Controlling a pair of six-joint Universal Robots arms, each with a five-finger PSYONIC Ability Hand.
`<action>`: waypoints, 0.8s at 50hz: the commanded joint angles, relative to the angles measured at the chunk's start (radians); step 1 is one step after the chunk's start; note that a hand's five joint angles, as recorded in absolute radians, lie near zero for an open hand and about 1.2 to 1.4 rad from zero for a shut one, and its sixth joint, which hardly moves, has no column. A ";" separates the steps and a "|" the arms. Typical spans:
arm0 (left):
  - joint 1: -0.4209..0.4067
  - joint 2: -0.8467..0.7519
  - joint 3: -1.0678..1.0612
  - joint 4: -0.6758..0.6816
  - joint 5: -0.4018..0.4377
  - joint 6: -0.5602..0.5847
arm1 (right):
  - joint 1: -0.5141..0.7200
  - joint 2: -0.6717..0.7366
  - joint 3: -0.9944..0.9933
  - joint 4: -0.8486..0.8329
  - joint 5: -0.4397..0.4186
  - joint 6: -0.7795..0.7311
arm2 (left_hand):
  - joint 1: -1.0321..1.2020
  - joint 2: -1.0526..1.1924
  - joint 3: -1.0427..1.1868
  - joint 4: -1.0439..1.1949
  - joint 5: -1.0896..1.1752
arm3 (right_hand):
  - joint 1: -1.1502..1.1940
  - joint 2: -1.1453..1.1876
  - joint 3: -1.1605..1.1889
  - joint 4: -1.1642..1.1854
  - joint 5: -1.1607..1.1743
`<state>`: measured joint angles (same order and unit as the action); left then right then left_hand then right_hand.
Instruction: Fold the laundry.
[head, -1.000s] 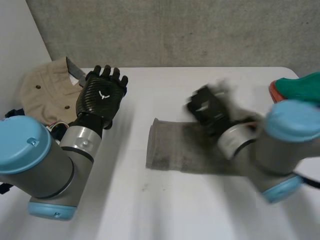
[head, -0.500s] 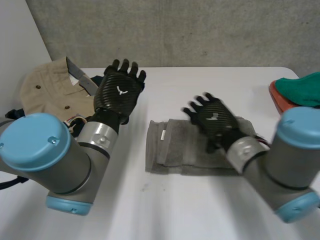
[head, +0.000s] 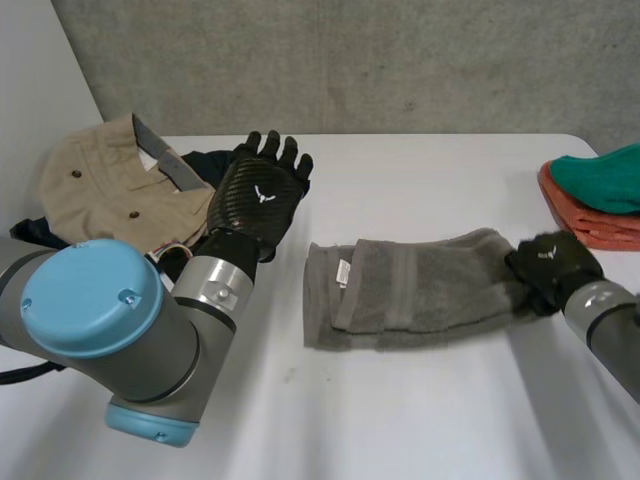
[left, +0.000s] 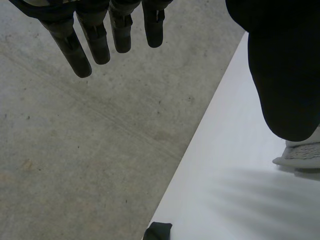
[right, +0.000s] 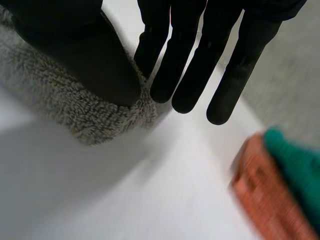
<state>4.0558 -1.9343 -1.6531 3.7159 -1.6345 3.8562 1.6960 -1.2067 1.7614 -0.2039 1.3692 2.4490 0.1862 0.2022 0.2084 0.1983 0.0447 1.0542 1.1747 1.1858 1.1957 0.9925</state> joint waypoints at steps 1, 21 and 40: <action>0.006 0.032 -0.011 -0.001 -0.001 -0.001 | 0.242 -0.047 -0.088 -0.141 -0.013 0.008 | -0.012 -0.028 -0.034 -0.024 -0.045 | 0.342 0.222 0.211 0.201 0.229; 0.028 0.028 0.002 0.002 -0.001 -0.078 | 0.525 0.101 -0.209 -0.146 0.052 0.143 | -0.011 -0.027 -0.033 -0.023 -0.044 | -0.880 -1.000 -1.011 -1.021 -0.992; -0.092 -0.251 0.403 -0.451 0.021 -0.592 | 0.283 0.171 -0.382 0.316 -0.047 0.564 | 0.027 0.011 0.005 0.015 -0.006 | -0.880 -1.000 -1.011 -1.021 -0.992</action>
<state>4.0015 -2.0726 -1.3724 3.4555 -1.6259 3.3758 2.0118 -1.1633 1.4705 -0.0247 1.3402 3.0278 0.1862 0.2022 0.2084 0.1984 0.0446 0.2294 0.2104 0.2069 0.2077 0.0429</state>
